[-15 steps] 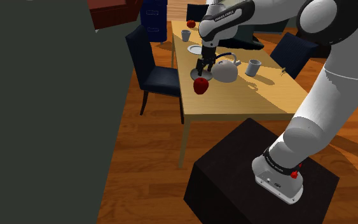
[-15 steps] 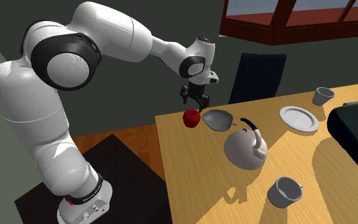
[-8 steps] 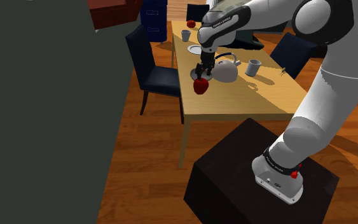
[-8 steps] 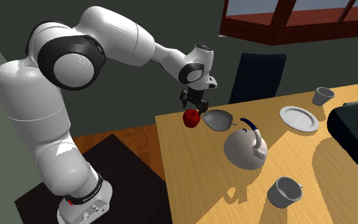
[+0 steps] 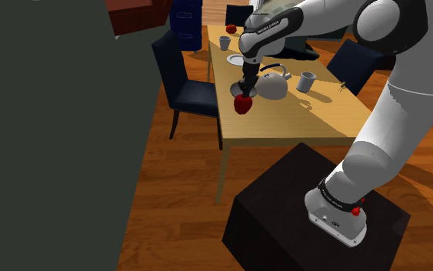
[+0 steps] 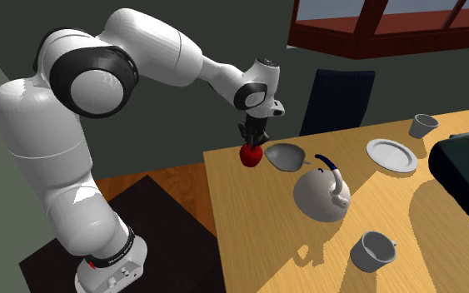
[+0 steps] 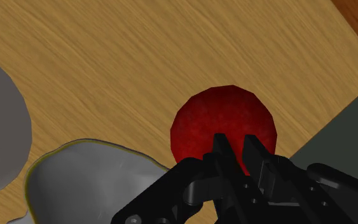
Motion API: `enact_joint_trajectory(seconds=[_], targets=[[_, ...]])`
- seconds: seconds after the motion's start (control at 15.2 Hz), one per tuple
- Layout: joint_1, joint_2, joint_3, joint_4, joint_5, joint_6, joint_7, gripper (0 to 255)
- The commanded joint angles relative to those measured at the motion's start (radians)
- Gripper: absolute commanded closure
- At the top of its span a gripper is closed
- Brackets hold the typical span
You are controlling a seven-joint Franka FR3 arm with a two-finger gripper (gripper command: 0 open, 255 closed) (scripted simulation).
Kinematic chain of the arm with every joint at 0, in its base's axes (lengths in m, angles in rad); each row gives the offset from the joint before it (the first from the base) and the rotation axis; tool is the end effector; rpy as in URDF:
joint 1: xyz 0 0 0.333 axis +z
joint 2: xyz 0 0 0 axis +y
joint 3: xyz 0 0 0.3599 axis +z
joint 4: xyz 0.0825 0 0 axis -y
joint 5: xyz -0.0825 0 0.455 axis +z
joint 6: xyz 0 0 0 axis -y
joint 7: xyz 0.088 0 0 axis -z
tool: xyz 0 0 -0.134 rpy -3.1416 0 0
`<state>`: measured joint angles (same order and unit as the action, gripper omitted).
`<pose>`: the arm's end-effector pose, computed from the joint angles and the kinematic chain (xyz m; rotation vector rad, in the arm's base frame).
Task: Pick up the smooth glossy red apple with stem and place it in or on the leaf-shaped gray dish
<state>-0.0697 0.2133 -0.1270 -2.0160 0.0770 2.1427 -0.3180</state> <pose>0.6322 -0.1195 0.3141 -3.0809 -0.1211 0.1117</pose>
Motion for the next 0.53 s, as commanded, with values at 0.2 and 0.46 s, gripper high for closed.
enact_joint_trajectory(seconds=[0.2, 0.46], targets=[[0.0, 0.0, 0.0, 0.0, 0.0, 0.0, 0.0, 255], [0.0, -0.007, 0.0, 0.005, -0.002, -0.012, 0.001, 255]])
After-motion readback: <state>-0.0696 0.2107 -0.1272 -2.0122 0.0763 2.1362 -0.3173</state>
